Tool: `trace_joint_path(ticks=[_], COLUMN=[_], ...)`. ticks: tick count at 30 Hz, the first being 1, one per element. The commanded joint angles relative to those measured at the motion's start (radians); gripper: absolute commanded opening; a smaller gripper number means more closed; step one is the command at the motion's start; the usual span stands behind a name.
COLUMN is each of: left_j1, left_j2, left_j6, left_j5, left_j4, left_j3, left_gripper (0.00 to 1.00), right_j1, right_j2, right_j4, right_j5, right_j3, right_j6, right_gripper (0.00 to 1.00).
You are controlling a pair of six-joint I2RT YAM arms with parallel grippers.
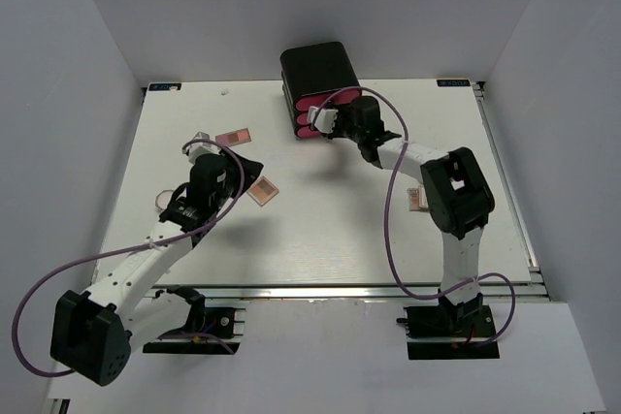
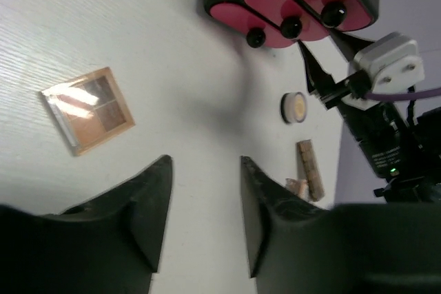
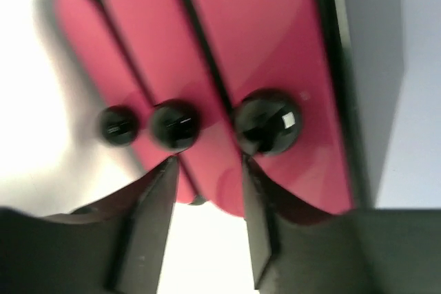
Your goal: Organize the makeup
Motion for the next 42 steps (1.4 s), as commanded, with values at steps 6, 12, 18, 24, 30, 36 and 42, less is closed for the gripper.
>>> trace_joint_path(ticks=[6,12,18,24,30,36,42], left_j1=[0.008,0.001,-0.008,-0.008,-0.006,-0.005,-0.006], left_j2=[0.230,0.599,0.821,0.706,0.449,0.191,0.026], left_j6=[-0.079,-0.155,-0.195,0.021,0.233,0.217,0.152], left_j5=[0.225,0.338,0.378,0.244,0.006,-0.082,-0.145], left_j4=[0.393,0.625,0.709,0.405,0.091,0.007,-0.070], left_j3=[0.004,0.192,0.367,0.396,0.296,0.128,0.045], left_gripper=[0.35,0.46,0.49,0.56,0.67,0.69,0.69], right_j1=[-0.035,-0.121,-0.149,-0.132,-0.095,-0.075,-0.074], right_j2=[-0.266,-0.367,-0.367,-0.255,-0.122,-0.028,0.059], right_j4=[-0.272,-0.326,-0.361,-0.225,-0.077,-0.013,-0.005], right_j5=[-0.181,-0.241,-0.302,-0.365,-0.290,-0.166,-0.074], right_j3=[-0.062,-0.103,-0.149,-0.134,-0.057,0.041,0.130], right_j6=[0.353,0.759,1.037,1.384,1.551,1.564,1.571], right_gripper=[0.25,0.49,0.65,0.82,0.80,0.74,0.72])
